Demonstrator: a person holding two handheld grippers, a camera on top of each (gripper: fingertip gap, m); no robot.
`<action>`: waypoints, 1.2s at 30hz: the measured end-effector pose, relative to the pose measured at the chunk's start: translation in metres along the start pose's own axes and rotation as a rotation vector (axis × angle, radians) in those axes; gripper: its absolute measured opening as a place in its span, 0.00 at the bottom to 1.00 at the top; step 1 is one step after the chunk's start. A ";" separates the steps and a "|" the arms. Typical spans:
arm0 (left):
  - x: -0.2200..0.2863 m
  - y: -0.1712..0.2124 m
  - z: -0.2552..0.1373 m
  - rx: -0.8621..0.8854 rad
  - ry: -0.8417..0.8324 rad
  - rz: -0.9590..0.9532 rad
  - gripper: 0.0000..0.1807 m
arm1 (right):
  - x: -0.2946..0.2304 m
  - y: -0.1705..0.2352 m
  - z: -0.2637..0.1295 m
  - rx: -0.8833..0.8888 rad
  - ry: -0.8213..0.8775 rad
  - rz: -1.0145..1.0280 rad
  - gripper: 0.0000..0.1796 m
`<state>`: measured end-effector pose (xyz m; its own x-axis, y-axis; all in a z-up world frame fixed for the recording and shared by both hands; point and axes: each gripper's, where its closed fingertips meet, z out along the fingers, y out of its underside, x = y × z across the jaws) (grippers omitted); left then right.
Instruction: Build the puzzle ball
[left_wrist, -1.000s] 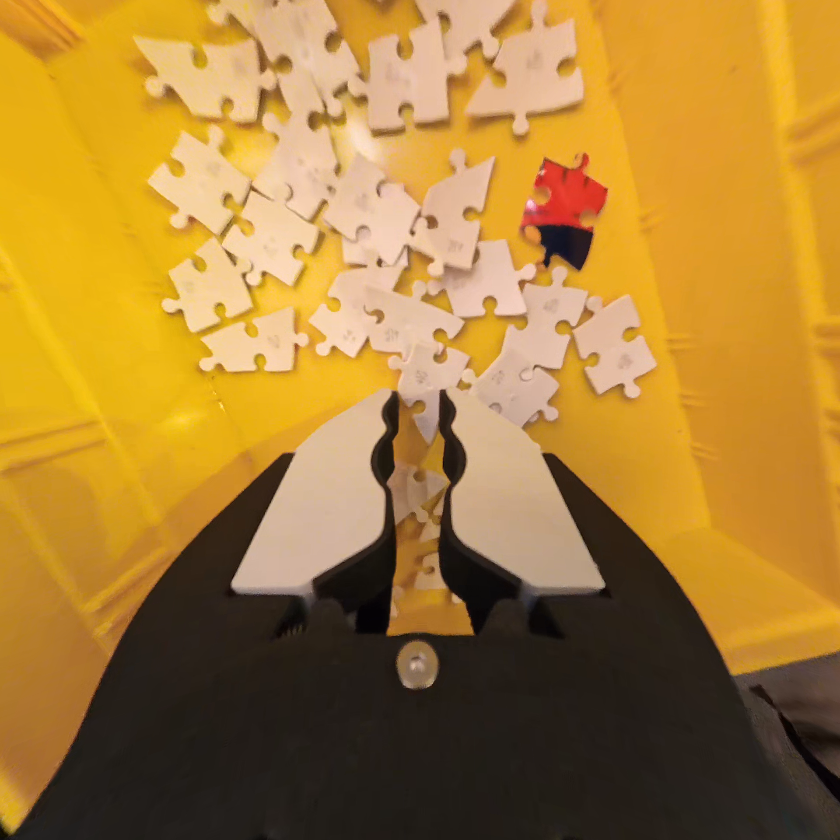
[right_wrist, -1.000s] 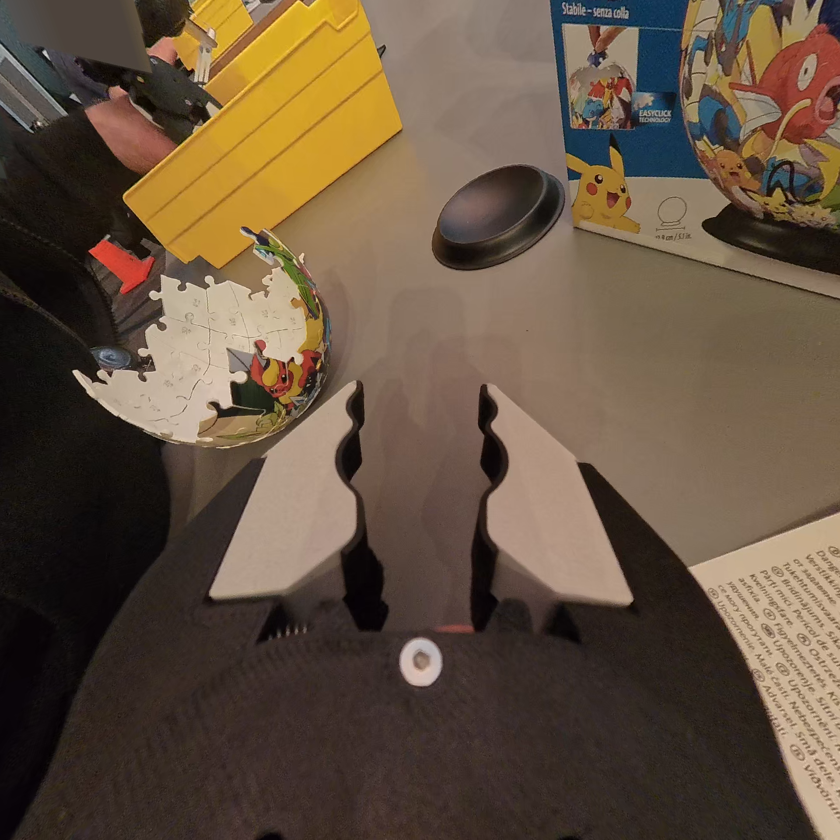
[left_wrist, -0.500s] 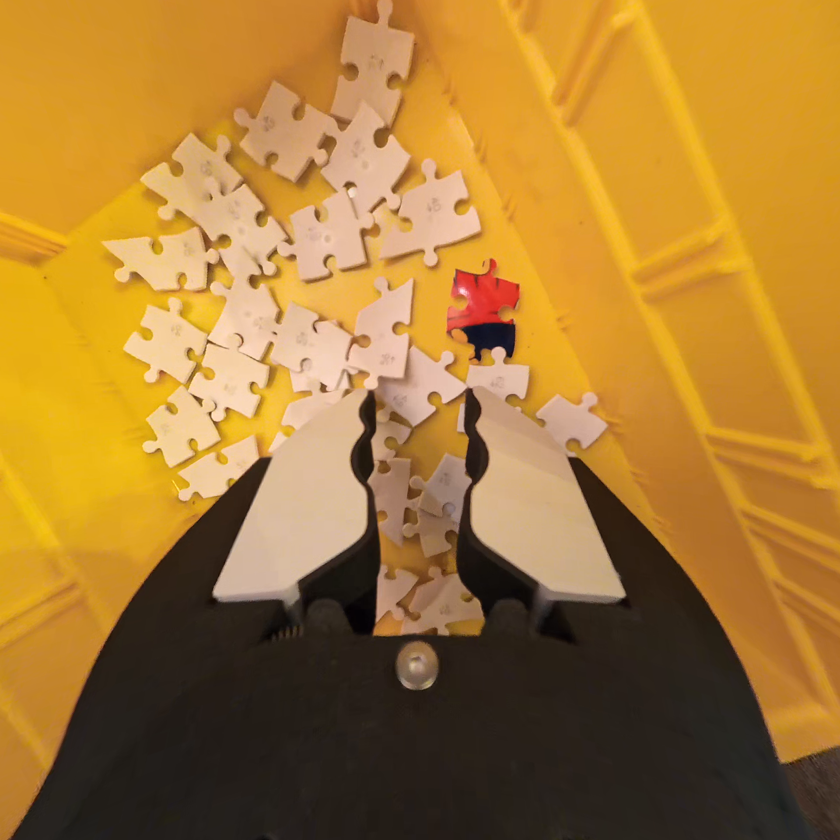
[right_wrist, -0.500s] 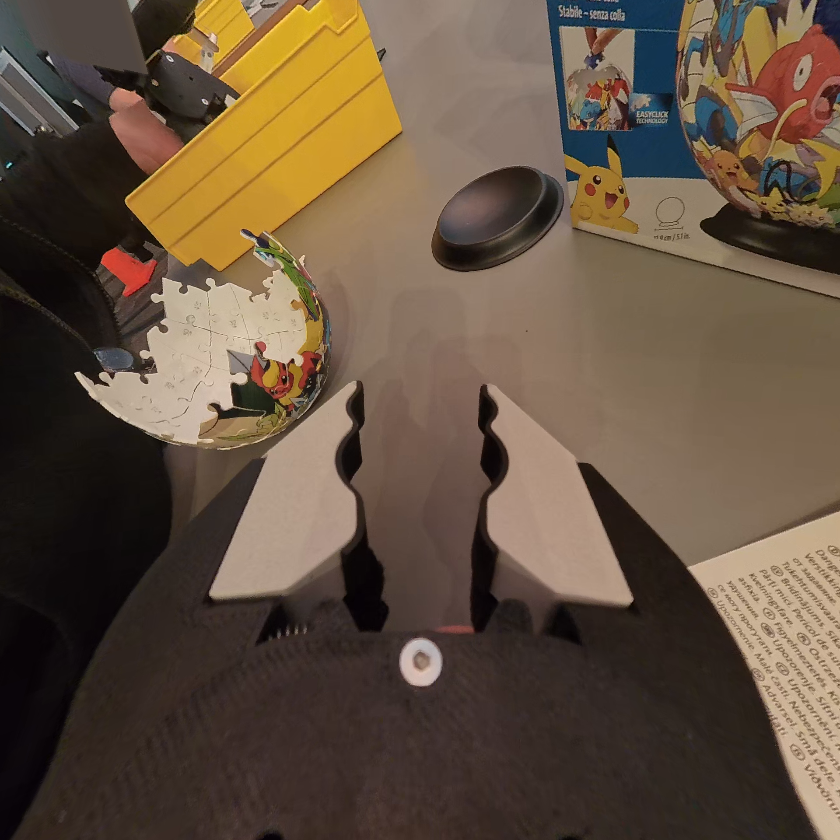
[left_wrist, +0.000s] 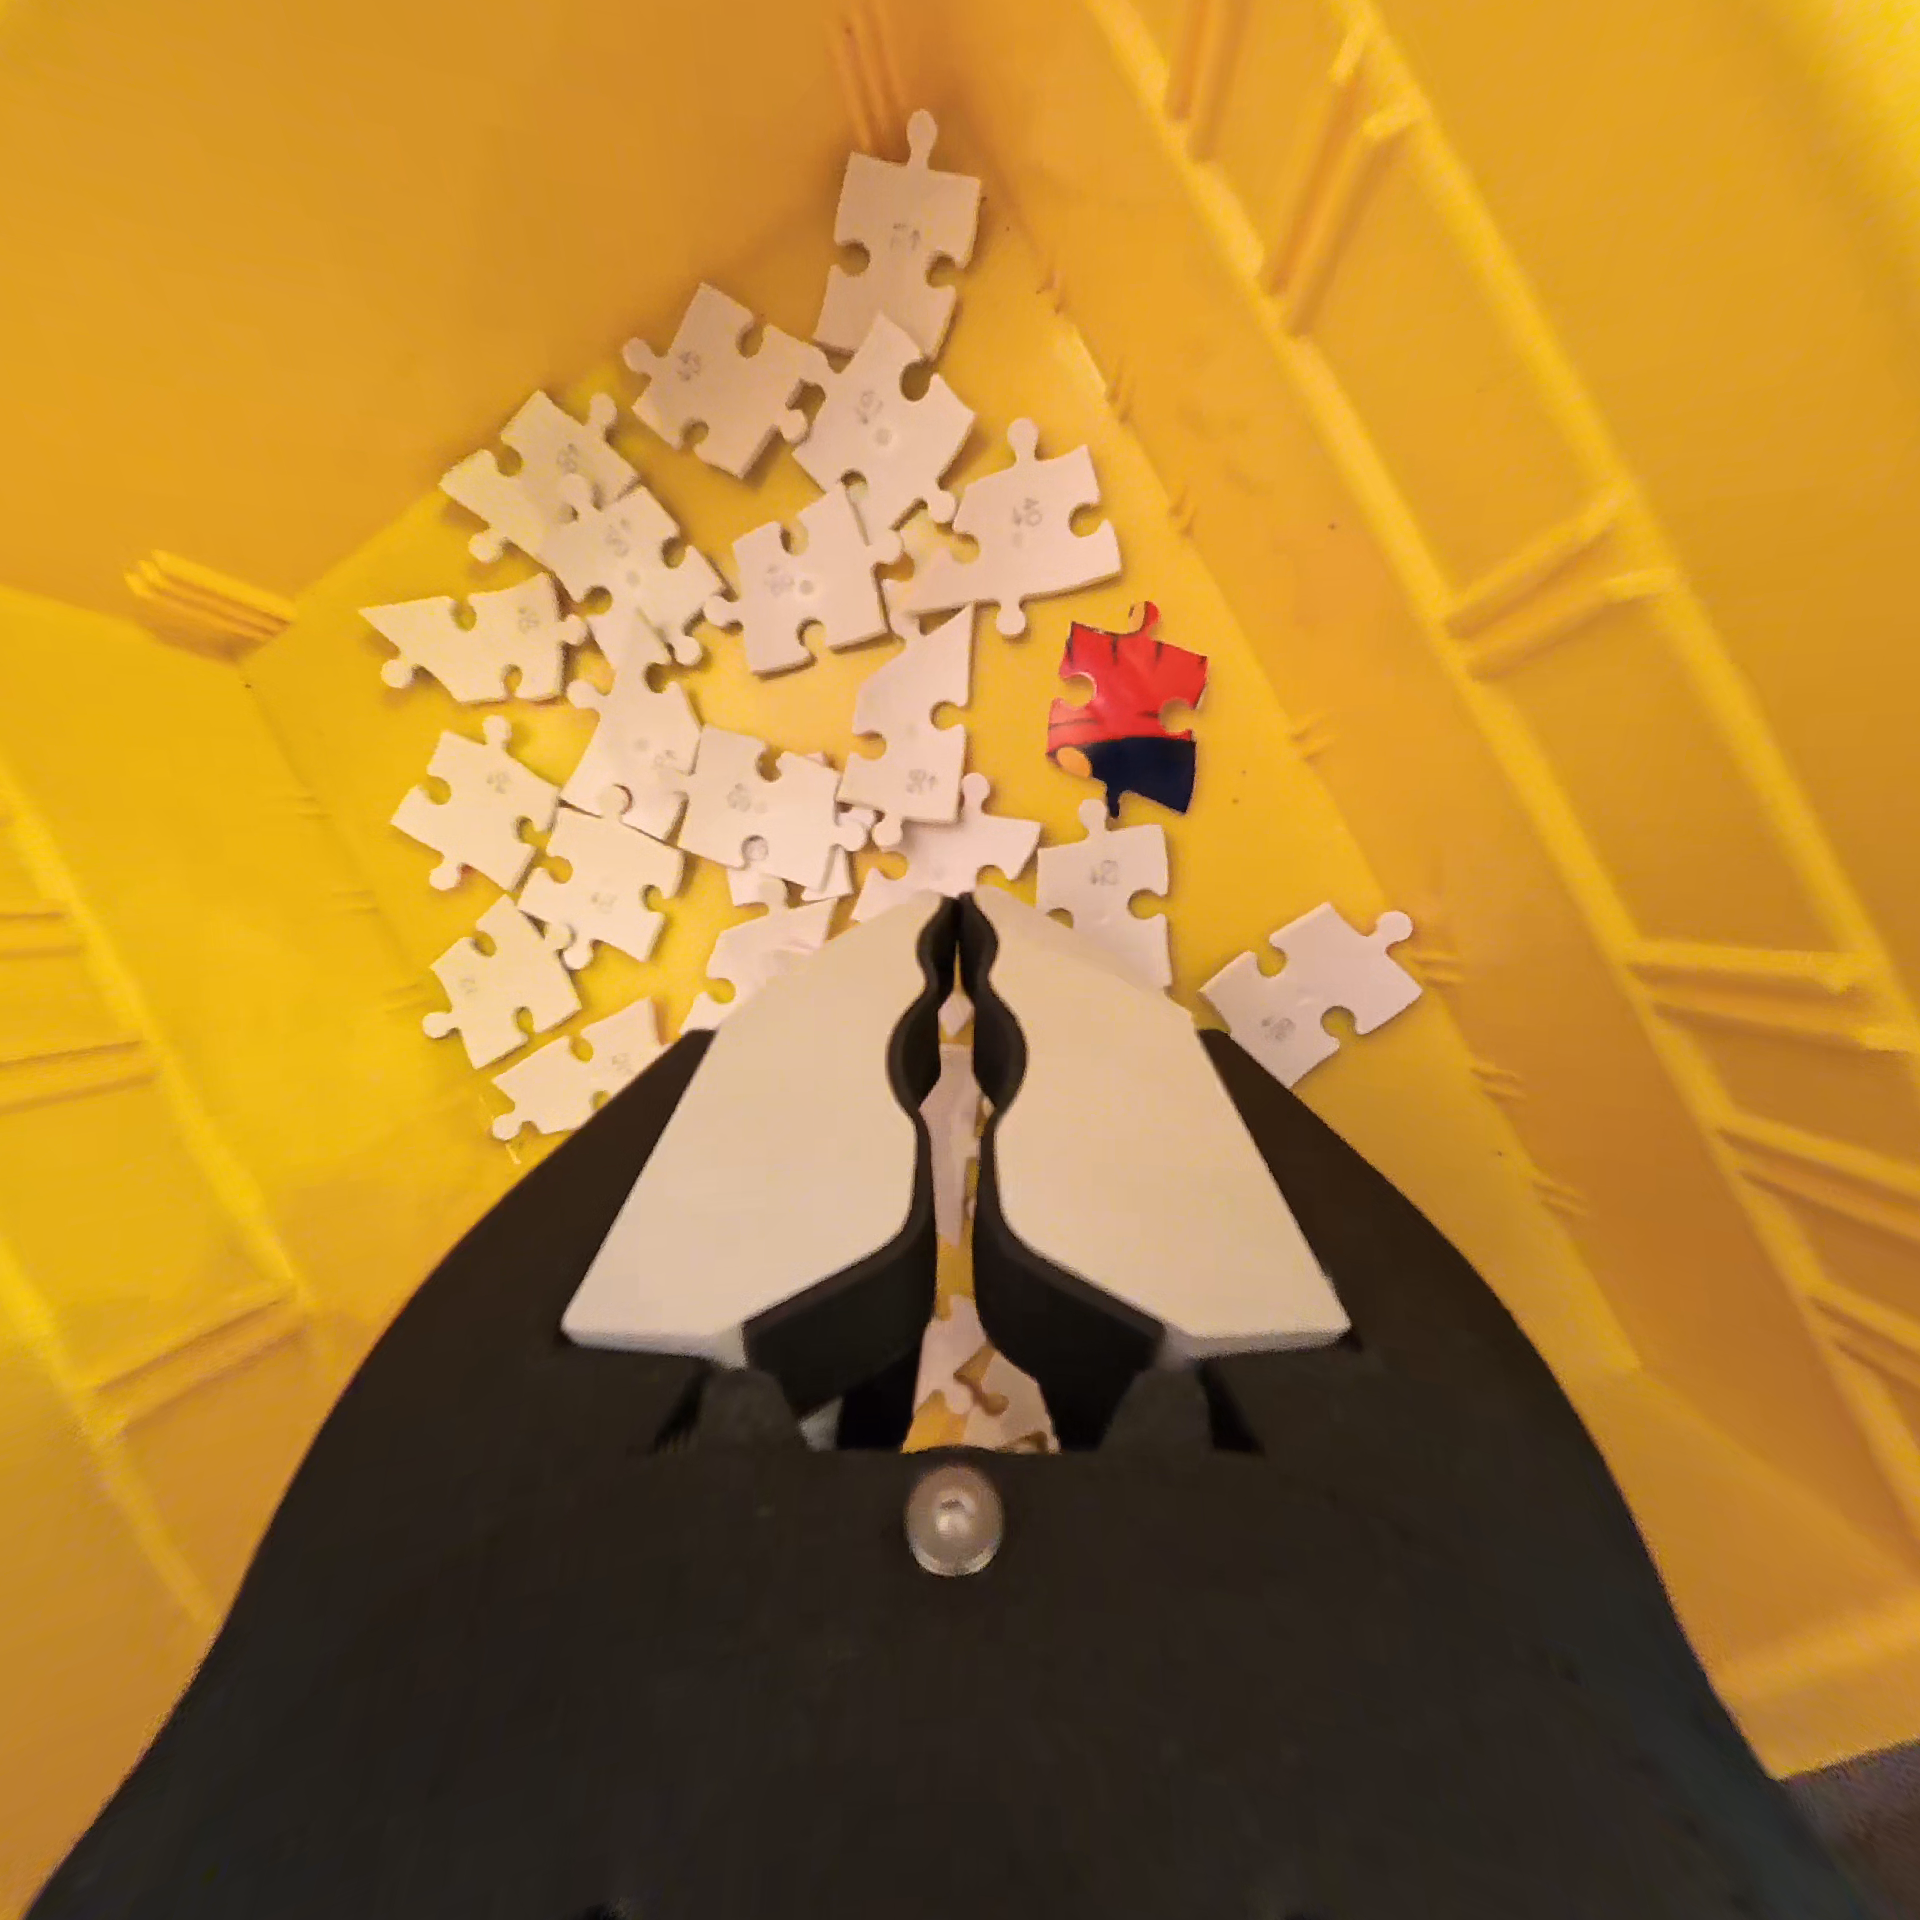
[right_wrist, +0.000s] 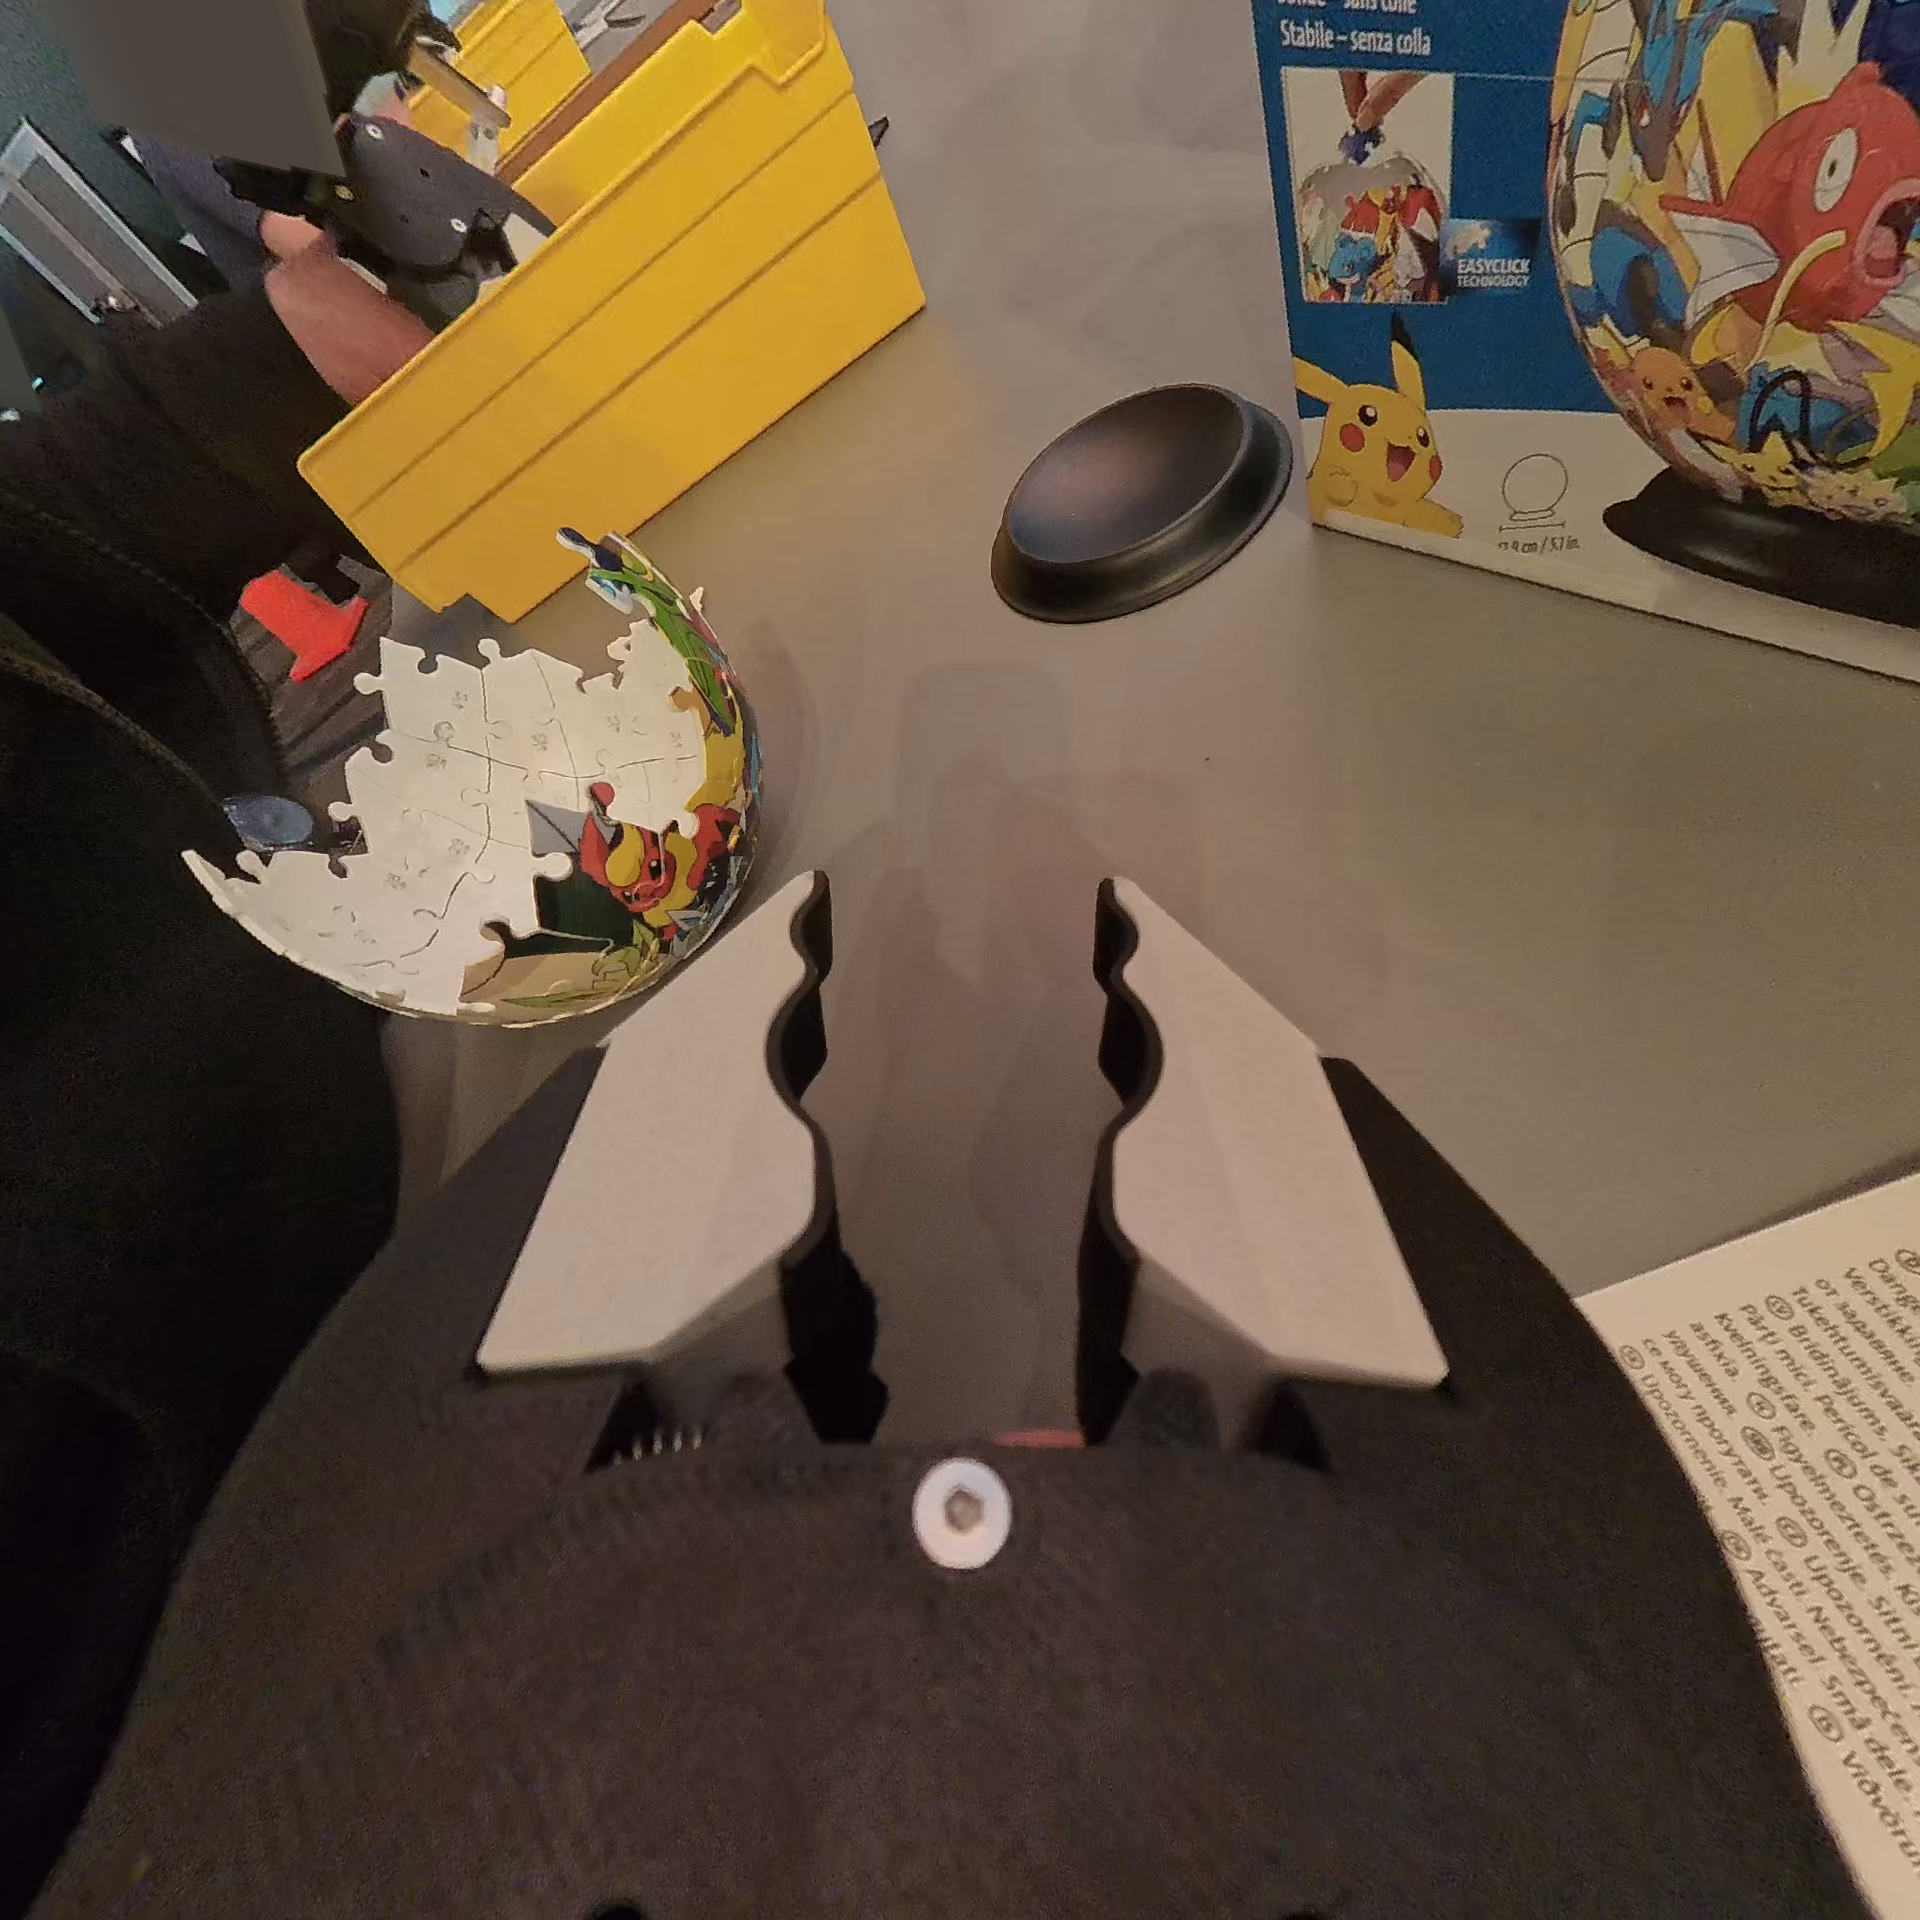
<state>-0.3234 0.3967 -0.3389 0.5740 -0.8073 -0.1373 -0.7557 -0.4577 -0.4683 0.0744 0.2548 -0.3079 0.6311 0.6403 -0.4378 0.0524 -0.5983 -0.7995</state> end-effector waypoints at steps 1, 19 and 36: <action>0.000 0.000 -0.001 -0.005 -0.004 0.016 0.04 | 0.000 0.000 0.000 -0.001 0.000 0.000 0.28; 0.002 0.003 0.012 0.006 0.175 -0.026 0.15 | -0.001 0.000 0.000 0.001 -0.008 -0.003 0.28; 0.041 -0.079 -0.101 0.332 0.115 -0.042 0.01 | -0.002 0.001 0.000 -0.003 -0.007 -0.005 0.28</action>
<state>-0.2723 0.3616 -0.2192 0.5487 -0.8358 -0.0215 -0.5776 -0.3603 -0.7325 0.0732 0.2532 -0.3078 0.6256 0.6468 -0.4362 0.0584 -0.5964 -0.8006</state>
